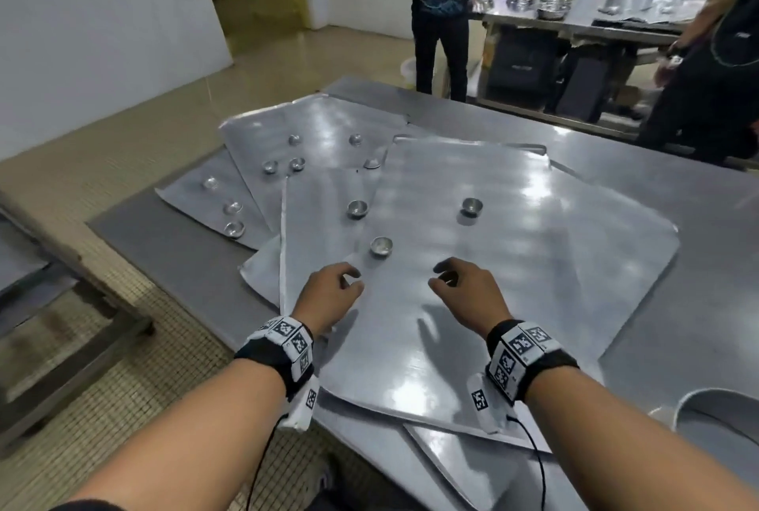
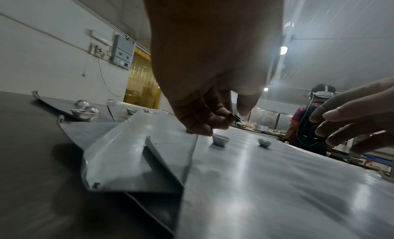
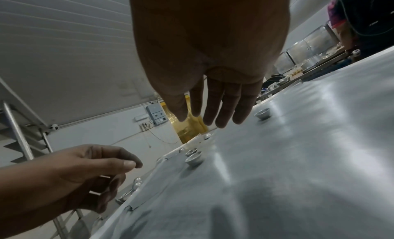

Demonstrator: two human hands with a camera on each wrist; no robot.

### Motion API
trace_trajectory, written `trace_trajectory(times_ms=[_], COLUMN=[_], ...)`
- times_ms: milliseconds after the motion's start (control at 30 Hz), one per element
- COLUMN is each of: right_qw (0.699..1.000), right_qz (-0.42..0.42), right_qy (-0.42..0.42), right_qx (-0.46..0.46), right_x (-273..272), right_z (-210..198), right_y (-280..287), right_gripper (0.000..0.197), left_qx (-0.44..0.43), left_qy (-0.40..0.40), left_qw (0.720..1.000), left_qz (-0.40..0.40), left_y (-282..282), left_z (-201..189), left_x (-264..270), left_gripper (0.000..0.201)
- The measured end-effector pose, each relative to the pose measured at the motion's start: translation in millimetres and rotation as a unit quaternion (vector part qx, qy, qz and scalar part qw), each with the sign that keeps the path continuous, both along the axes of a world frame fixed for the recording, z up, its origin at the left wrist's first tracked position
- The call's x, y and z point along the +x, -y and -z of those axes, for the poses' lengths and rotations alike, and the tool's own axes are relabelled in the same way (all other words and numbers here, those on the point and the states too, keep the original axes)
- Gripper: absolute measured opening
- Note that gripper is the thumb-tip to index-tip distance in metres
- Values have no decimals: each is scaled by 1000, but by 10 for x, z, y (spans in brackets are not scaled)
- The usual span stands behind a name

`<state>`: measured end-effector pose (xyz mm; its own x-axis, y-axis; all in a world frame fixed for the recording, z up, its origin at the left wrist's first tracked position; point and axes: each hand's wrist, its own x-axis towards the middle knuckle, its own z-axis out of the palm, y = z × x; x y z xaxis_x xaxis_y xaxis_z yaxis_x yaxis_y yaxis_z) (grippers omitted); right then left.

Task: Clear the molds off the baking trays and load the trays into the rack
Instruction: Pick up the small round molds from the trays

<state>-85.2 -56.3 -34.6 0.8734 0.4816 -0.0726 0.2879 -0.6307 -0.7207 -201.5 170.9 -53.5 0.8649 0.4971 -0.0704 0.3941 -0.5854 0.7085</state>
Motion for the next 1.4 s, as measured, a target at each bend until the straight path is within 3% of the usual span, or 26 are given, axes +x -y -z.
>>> trace_trajectory(times_ms=[267,433,633,1000,1200,1400], right_qw=[999,997,992,988,989,990], right_qz=[27,57,93,109,115,107], right_qy=[-11,-29,-65,-67,-51,-33], right_qx=[-35,-53,-60,-83,-81,-87], right_x=[242,417,529,687,667,655], right_z=[153,261,426,672,772,818], right_y=[-927,-1312,-1605,-1720,-1690,-1677], right_gripper=[33,47,62,68,71,58], left_qx=[6,17,40,51,70,65], left_qy=[-4,-30,-49,-92,-108,-83], left_qw=[999,993,979,965,960,971], left_qz=[45,116,193,241,247,212], left_y=[-977,-1374,-1650,-1847,-1887,-1874], left_z=[88,149,245,463,555,537], left_x=[561,1026,1521,2160,2290,2197], left_gripper=[25,43,58,82,68,49])
